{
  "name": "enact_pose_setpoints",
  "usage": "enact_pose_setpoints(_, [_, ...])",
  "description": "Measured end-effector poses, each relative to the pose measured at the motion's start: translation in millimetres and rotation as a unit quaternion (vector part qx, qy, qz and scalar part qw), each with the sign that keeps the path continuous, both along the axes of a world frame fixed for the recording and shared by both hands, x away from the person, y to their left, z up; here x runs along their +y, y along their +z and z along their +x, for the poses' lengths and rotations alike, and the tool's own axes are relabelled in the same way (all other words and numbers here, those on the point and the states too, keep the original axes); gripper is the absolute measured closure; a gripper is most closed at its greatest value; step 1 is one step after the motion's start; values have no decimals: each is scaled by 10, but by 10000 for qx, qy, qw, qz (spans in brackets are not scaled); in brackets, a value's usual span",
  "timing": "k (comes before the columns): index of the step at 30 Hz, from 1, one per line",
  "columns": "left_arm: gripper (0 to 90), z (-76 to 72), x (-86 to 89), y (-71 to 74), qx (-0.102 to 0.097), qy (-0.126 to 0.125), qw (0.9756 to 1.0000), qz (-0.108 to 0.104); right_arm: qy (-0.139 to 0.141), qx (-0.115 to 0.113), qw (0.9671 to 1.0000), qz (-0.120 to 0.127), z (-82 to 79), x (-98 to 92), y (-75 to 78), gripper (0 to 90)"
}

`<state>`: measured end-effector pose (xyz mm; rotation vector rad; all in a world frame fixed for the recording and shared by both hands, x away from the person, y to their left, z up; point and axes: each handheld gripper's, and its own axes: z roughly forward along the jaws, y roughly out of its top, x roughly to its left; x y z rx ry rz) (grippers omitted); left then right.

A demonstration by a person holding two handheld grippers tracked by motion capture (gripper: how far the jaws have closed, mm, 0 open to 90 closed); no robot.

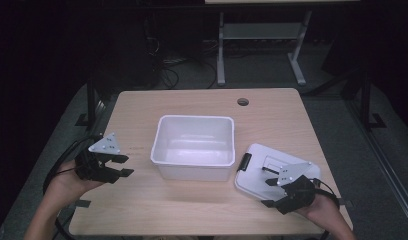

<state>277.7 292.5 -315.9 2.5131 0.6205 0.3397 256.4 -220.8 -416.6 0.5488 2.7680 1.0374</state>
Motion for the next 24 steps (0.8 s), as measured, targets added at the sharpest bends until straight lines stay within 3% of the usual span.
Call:
enact_pose_setpoints(7, [507,-70,66,-149,-10,51,10000,-60,-28,-100,9999,-82,26,-6,105,347])
enact_pose_setpoints(24, [407,-176,48,-429,1,-14,10000,81,-226,-129,9994,-243,133,-60,220,388])
